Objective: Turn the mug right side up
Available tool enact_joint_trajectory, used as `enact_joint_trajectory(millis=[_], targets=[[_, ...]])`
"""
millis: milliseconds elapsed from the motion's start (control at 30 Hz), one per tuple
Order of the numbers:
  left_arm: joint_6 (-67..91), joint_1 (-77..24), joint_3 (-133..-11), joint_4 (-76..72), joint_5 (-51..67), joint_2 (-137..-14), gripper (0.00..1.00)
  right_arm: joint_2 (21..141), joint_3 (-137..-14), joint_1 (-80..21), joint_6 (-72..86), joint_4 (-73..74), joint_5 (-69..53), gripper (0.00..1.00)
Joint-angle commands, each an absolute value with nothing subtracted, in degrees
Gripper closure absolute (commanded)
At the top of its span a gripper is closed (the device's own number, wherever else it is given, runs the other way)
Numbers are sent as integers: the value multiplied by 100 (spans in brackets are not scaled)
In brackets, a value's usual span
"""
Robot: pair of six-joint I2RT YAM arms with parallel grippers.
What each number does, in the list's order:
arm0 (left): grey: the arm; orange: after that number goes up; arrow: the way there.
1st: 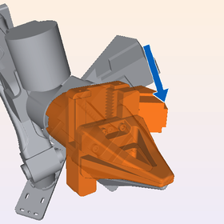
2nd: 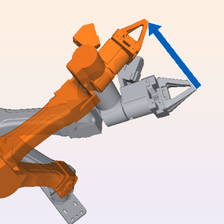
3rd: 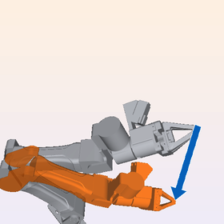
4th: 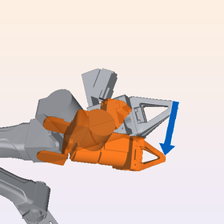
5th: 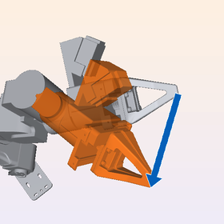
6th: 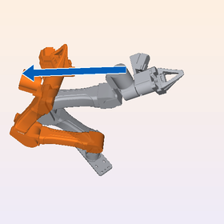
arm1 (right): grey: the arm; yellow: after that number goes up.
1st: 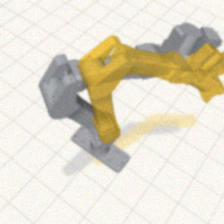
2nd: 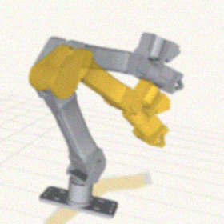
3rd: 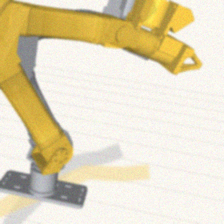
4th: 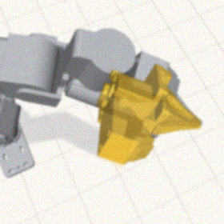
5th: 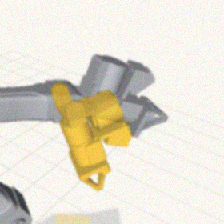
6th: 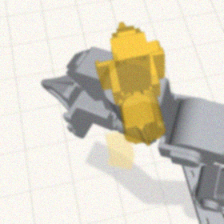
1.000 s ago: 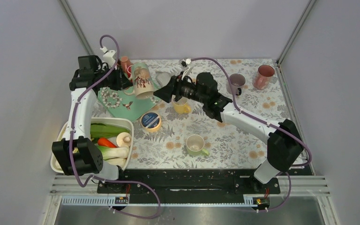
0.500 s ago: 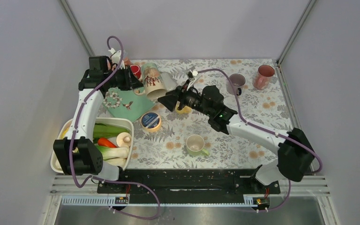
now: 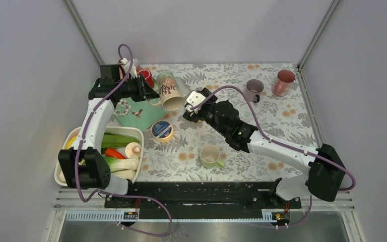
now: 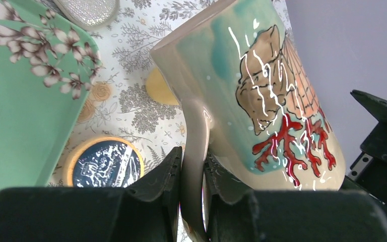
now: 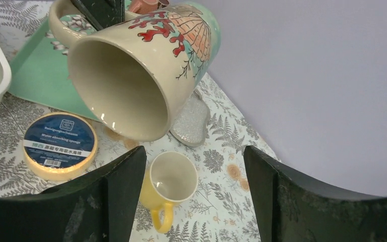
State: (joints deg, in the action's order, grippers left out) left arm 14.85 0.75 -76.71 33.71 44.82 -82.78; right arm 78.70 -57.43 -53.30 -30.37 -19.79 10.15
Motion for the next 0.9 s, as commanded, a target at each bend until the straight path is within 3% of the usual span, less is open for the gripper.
enact_joint_trajectory(millis=[0,300,467,567,733,767,800,867], targets=[[1832,-56,-7725,2682,5084,-7752,100,7982,-6042,-5401,-3543,-2416,1241,20],[1828,-272,-7539,2680,5055,-7636,100,8362,-6320,-5434,-3445,-2539,1257,21],[1866,-402,-7416,2682,5139,-7535,100,8596,-6668,-5432,-3540,-2468,1581,28],[1904,-475,-7317,2678,5202,-7523,100,8701,-6746,-5427,-3552,-2540,1667,43],[1880,-551,-7244,2672,5214,-7583,100,8742,-6777,-5436,-3361,-2558,1829,93],[1827,-545,-7259,2695,5119,-7606,100,8718,-6751,-5432,-3317,-2546,1925,99],[1714,-538,-7300,2790,5053,-7638,95,8681,-6738,-5432,-3281,-2518,2000,100],[1437,-541,-7425,3021,4785,-7698,68,8580,-6734,-5428,-3174,-2360,2141,100]])
